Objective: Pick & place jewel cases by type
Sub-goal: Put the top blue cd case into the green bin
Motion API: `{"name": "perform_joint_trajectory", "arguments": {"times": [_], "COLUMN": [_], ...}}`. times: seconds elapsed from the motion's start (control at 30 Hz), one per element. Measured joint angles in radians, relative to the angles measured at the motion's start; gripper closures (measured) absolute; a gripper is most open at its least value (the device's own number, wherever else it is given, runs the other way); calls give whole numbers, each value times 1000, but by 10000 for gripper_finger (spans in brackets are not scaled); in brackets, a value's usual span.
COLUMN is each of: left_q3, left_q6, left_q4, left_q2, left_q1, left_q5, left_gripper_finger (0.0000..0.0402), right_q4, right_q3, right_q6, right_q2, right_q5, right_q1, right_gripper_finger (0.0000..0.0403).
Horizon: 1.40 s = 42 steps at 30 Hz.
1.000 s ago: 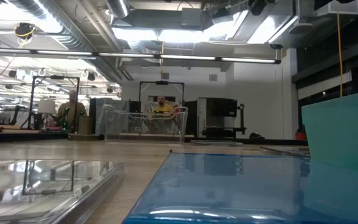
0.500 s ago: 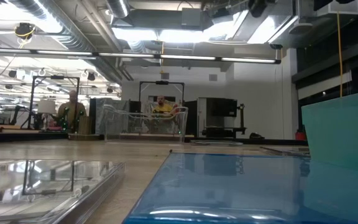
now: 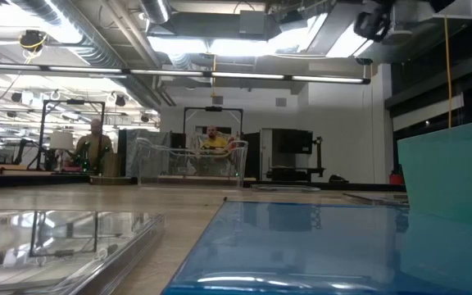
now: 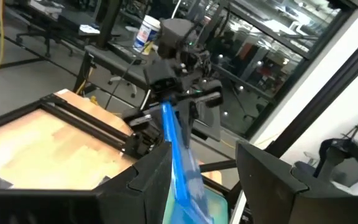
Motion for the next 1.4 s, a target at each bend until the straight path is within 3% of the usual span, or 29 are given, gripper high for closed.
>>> {"name": "perform_joint_trajectory", "arguments": {"times": [0.27,0.5,0.9,1.4], "left_q3": [-2,-2,-2,-2], "left_q6": [1,16,24,8], "left_q4": [-39,-42,-42,-42], "left_q2": [2,2,2,2], "left_q1": [-5,0,0,0], "left_q5": [-8,-11,-16,-19], "left_gripper_finger": [233,233,233,233], "right_q4": [-610,-875,-1024,-1005], "right_q3": [203,286,287,287], "right_q6": [-188,-201,-255,-561], "right_q2": [0,8,143,462], "right_q5": [-13,-12,-16,-28], "right_q1": [34,87,246,381], "right_gripper_finger": [357,358,357,357]}}
